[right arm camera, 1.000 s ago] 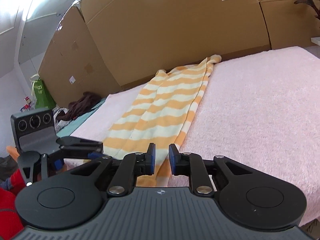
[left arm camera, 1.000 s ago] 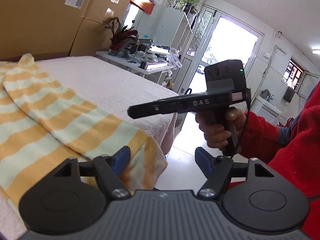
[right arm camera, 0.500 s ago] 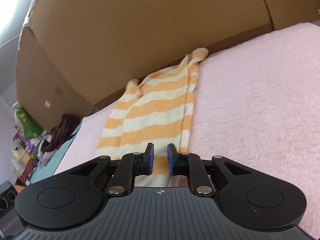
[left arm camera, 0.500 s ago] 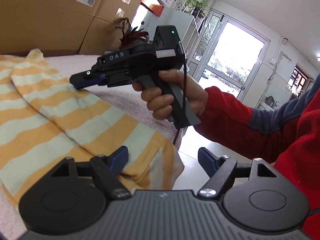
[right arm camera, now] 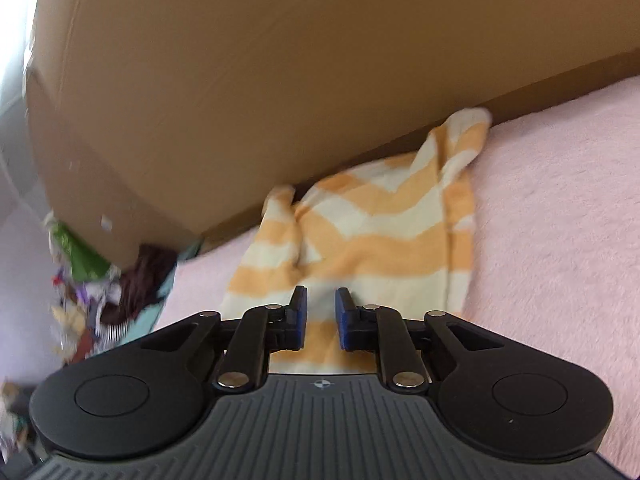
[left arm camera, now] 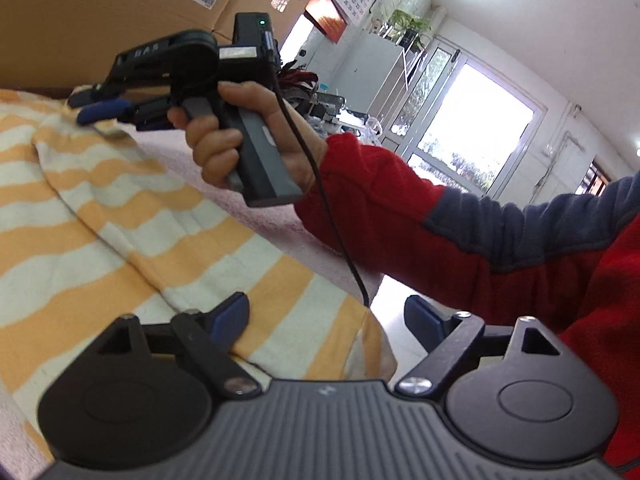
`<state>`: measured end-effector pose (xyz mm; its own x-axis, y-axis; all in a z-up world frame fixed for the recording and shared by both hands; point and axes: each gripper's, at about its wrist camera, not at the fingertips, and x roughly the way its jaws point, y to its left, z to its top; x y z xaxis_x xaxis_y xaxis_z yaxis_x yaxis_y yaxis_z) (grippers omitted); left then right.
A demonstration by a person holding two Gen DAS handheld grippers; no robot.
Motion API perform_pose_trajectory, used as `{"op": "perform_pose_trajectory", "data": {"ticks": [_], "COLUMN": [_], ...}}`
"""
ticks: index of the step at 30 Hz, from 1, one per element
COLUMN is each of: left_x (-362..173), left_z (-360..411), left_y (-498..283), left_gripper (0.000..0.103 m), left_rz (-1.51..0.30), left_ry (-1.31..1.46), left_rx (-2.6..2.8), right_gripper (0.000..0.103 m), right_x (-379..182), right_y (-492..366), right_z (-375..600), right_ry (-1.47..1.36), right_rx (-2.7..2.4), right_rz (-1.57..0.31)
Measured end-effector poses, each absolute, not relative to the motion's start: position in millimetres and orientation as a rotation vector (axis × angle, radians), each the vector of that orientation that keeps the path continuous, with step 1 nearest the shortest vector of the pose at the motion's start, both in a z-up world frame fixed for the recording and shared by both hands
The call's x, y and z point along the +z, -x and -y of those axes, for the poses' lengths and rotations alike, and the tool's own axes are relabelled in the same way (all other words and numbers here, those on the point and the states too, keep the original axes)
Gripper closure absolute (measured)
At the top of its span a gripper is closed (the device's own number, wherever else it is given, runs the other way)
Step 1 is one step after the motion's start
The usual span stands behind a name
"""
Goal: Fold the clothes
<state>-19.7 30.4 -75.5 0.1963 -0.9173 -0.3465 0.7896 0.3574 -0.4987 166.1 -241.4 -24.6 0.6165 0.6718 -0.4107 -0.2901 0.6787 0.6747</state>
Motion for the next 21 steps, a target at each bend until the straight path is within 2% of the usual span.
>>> {"op": "perform_pose_trajectory", "data": {"ticks": [5,6,9,10,12,14,15,17,19,21], "left_x": [-76.7,-76.7,-76.1,-76.2,-77.3,-79.0,-78.5,-79.3,-79.5,-78.8], "left_z": [-30.5,-30.1,-29.5,-29.7,-30.9,-32.8,-31.7,-32.3,-32.7,-33.7], "left_y": [21.6,22.6,23.4,23.5,24.2,25.1,24.9,24.6,25.0,25.0], "left_gripper": [0.013,0.012,0.012,0.012,0.012,0.012,0.012,0.012,0.012,0.012], "left_rz": [-0.661,-0.659,-0.659,-0.66,-0.66,-0.659,-0.658,-0.656,-0.655,-0.66], "left_ry": [0.239,0.231,0.238,0.241,0.247,0.246,0.245,0.247,0.251,0.256], "left_rx": [-1.227,-1.227,-1.229,-1.23,-1.231,-1.229,-1.227,-1.222,-1.215,-1.198], "right_gripper": [0.077,0.087,0.091,0.09,0.077,0.078,0.081,0.096,0.085,0.081], "right_x": [-31.9,-34.4,-42.5,-45.8,-52.7,-54.5,-52.5,-52.9,-50.1,-36.8], "right_y": [-196.4,-200.8,-212.5,-215.2,-219.1,-217.2,-215.9,-215.1,-209.4,-197.9], "right_z": [244.9,247.0,263.7,270.3,281.0,284.0,283.6,287.2,292.1,283.5], "right_ry": [-0.667,-0.651,-0.712,-0.765,-0.87,-0.897,-0.854,-0.816,-0.842,-0.767], "right_rx": [0.549,0.499,0.392,0.401,0.466,0.52,0.478,0.405,0.436,0.54], "right_rz": [-0.726,-0.704,-0.634,-0.63,-0.635,-0.639,-0.634,-0.631,-0.634,-0.596]}}
